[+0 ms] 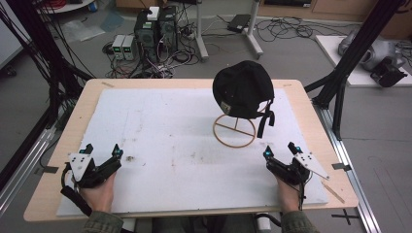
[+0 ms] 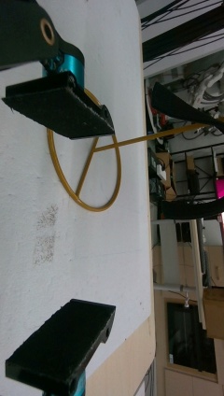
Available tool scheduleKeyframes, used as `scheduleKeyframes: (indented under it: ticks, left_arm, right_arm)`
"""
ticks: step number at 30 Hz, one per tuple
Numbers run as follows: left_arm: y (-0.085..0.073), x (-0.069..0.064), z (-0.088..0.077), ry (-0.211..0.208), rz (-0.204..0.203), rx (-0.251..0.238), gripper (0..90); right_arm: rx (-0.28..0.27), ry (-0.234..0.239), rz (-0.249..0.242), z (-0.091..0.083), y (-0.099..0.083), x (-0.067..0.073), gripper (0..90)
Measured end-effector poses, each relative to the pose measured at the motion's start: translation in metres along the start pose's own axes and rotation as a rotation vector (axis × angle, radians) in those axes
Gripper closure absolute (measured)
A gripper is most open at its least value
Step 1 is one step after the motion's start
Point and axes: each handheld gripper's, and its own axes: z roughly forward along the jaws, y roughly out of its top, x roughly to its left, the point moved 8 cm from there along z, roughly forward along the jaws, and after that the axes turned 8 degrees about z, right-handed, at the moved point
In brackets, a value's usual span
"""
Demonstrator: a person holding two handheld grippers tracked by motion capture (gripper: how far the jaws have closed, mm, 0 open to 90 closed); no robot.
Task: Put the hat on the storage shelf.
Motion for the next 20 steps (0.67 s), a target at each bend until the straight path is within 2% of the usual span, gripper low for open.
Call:
scheduleKeyframes:
  ticks: [4, 20]
  left_arm:
    - [-0.0010, 0.0008, 0.0002, -0.001, -0.019, 0.005, 14.2]
    - [-0.0023, 0.0002, 0.0010, -0.008, -0.015, 0.015, 14.3]
  right_arm:
    - [0.001, 0.000, 0.006, -0.0002, 0.0000, -0.0004, 11.4]
    - [0.001, 0.002, 0.002, 0.0009, -0.0003, -0.0007, 11.3]
